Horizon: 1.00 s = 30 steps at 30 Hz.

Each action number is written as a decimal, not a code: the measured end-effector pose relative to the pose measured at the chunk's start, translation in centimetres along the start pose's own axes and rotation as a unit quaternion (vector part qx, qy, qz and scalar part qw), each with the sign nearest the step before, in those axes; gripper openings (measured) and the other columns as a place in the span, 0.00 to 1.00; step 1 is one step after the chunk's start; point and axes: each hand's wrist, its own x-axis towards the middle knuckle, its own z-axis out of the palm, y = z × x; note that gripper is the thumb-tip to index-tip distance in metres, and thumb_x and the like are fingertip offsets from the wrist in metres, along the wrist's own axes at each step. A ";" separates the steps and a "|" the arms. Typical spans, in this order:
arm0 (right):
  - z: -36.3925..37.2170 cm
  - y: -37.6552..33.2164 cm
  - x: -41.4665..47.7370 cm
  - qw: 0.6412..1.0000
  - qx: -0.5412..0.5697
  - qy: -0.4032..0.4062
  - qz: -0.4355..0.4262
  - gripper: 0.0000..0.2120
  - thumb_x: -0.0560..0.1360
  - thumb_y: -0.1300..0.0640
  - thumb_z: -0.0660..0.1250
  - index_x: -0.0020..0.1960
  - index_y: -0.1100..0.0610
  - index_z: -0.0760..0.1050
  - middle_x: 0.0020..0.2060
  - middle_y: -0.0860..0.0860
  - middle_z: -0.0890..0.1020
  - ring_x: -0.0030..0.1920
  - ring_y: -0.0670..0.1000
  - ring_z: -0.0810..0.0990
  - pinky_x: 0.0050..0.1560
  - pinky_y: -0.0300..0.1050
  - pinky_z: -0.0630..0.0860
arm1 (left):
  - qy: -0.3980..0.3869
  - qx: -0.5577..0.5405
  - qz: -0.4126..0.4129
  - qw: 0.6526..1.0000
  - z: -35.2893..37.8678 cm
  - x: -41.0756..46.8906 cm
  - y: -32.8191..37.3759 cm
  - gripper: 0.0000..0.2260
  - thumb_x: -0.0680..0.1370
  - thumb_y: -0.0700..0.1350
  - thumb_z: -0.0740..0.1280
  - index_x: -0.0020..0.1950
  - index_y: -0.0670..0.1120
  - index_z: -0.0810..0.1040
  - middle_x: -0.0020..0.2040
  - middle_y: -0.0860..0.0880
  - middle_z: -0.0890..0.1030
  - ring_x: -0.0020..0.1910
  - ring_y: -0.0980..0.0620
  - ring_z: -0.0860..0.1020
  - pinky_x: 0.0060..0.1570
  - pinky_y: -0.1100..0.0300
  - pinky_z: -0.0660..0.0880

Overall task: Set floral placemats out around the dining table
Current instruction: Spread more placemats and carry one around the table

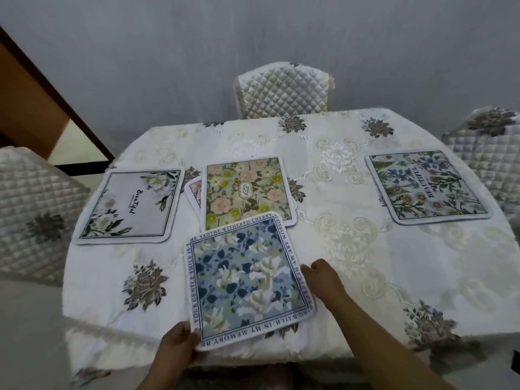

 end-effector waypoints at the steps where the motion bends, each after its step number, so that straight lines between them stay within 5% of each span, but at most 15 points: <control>1: 0.5 0.1 0.0 1.000 0.004 -0.006 0.003 0.13 0.78 0.49 0.64 0.44 0.59 0.70 0.38 0.52 0.75 0.41 0.52 0.75 0.41 0.44 0.68 | -0.011 -0.006 -0.003 1.000 -0.2 -0.7 -0.4 0.09 0.78 0.36 0.67 0.39 0.36 0.74 0.33 0.35 0.79 0.30 0.49 0.76 0.35 0.57 0.78; 4: 1.1 0.6 -0.6 1.000 -0.024 0.010 -0.003 0.12 0.78 0.55 0.64 0.38 0.58 0.70 0.35 0.52 0.77 0.38 0.52 0.76 0.40 0.43 0.70 | -0.029 -0.014 0.024 0.999 -0.4 -2.1 -0.6 0.12 0.77 0.32 0.66 0.34 0.41 0.75 0.25 0.46 0.80 0.20 0.55 0.74 0.21 0.69 0.68; 7: 0.4 0.8 -1.4 1.000 -0.007 -0.012 0.018 0.15 0.76 0.54 0.69 0.35 0.58 0.69 0.30 0.54 0.74 0.31 0.50 0.73 0.34 0.42 0.67 | -0.037 0.002 0.056 0.998 -0.6 -2.7 0.3 0.05 0.78 0.35 0.67 0.41 0.38 0.79 0.33 0.43 0.83 0.25 0.53 0.78 0.26 0.65 0.71; 11: -1.4 1.4 -2.2 0.994 0.033 -0.064 0.078 0.19 0.73 0.52 0.73 0.33 0.57 0.66 0.29 0.55 0.71 0.25 0.50 0.71 0.30 0.41 0.67 | -0.057 0.016 0.062 0.996 0.3 -3.1 1.2 0.07 0.78 0.35 0.67 0.42 0.34 0.75 0.31 0.41 0.76 0.26 0.50 0.70 0.25 0.64 0.68; 13: -1.6 1.9 -2.7 0.996 -0.026 -0.020 0.084 0.16 0.73 0.49 0.71 0.42 0.60 0.70 0.39 0.57 0.76 0.39 0.54 0.78 0.40 0.46 0.74 | -0.076 0.027 0.064 0.995 1.4 -3.3 1.5 0.08 0.77 0.36 0.68 0.39 0.36 0.73 0.30 0.42 0.71 0.26 0.51 0.68 0.25 0.65 0.67; 16: -1.8 3.4 -3.0 0.992 -0.093 0.064 0.060 0.21 0.73 0.47 0.69 0.56 0.60 0.67 0.51 0.58 0.72 0.55 0.61 0.75 0.45 0.47 0.68 | -0.104 0.044 0.064 0.992 3.2 -4.1 1.8 0.13 0.78 0.36 0.67 0.33 0.42 0.72 0.24 0.49 0.73 0.22 0.53 0.68 0.25 0.64 0.67; 19: -2.7 4.9 -2.8 0.998 -0.033 0.027 0.041 0.11 0.76 0.53 0.65 0.44 0.60 0.70 0.38 0.53 0.75 0.40 0.54 0.77 0.34 0.41 0.67 | -0.083 0.069 0.076 0.991 4.7 -5.0 1.9 0.14 0.77 0.35 0.67 0.33 0.44 0.73 0.24 0.49 0.76 0.22 0.54 0.70 0.24 0.65 0.69; 22: -4.9 6.4 -2.7 0.999 -0.010 0.044 0.005 0.16 0.78 0.57 0.63 0.32 0.56 0.66 0.30 0.50 0.73 0.32 0.49 0.72 0.30 0.39 0.63 | -0.068 0.096 0.115 0.986 6.9 -5.9 2.5 0.15 0.77 0.35 0.67 0.32 0.45 0.70 0.22 0.51 0.74 0.22 0.58 0.69 0.25 0.66 0.69; 30: -15.5 11.1 -2.5 0.988 -0.026 0.148 -0.033 0.15 0.78 0.58 0.64 0.36 0.63 0.69 0.32 0.58 0.75 0.35 0.55 0.73 0.35 0.47 0.63 | -0.052 0.113 0.239 0.963 16.7 -7.4 6.6 0.11 0.76 0.39 0.68 0.36 0.52 0.77 0.31 0.52 0.81 0.30 0.59 0.77 0.32 0.61 0.71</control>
